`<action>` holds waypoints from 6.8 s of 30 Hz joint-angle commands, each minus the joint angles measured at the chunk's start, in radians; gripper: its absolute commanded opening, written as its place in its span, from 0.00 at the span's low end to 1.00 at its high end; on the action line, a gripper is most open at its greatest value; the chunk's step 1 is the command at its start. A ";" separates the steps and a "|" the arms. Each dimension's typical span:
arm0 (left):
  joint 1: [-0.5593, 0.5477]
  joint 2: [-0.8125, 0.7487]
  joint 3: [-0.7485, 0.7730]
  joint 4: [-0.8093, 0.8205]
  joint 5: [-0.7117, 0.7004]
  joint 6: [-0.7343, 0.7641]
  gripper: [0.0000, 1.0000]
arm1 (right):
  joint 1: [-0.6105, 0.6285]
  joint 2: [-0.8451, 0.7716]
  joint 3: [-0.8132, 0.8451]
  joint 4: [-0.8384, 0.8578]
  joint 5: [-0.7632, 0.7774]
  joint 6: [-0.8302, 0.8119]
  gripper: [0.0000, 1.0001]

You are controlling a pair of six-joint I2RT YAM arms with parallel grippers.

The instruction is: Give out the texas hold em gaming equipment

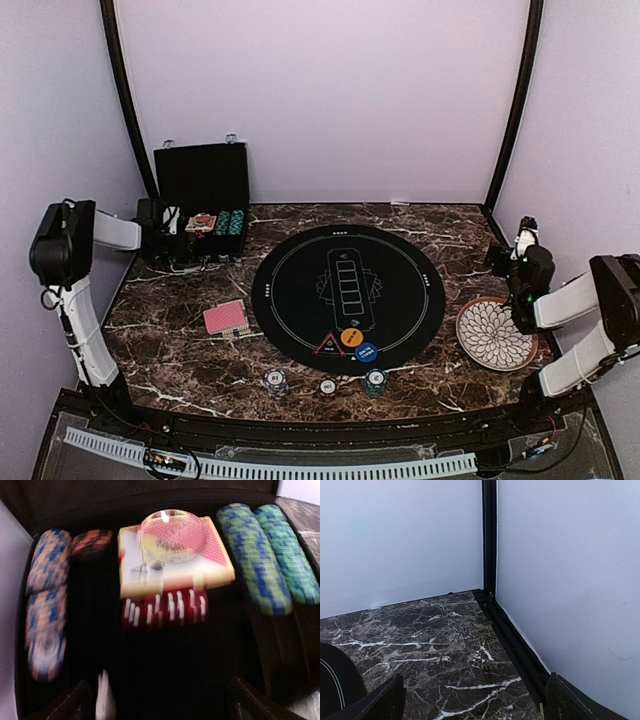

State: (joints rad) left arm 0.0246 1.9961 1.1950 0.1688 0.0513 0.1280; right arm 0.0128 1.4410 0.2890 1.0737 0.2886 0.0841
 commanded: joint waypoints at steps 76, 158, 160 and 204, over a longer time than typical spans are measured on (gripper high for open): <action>0.026 -0.779 -0.008 -0.773 0.427 0.286 0.99 | 1.096 0.482 0.892 -1.445 -0.224 0.084 0.41; -0.053 -0.811 -0.050 -0.875 0.486 0.395 0.99 | 1.037 0.427 0.792 -1.480 -0.096 0.384 0.56; -0.053 -0.811 -0.049 -0.874 0.482 0.394 0.99 | 1.022 0.441 0.800 -1.465 -0.100 0.386 0.53; -0.054 -0.828 -0.010 -0.935 0.487 0.414 0.99 | 0.672 0.945 1.617 -1.507 -0.006 0.182 0.37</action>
State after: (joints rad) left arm -0.0265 1.1751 1.1553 -0.7471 0.5163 0.5373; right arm 0.6945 2.3775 1.8652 -0.4137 0.2855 0.3126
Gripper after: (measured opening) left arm 0.988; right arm 0.350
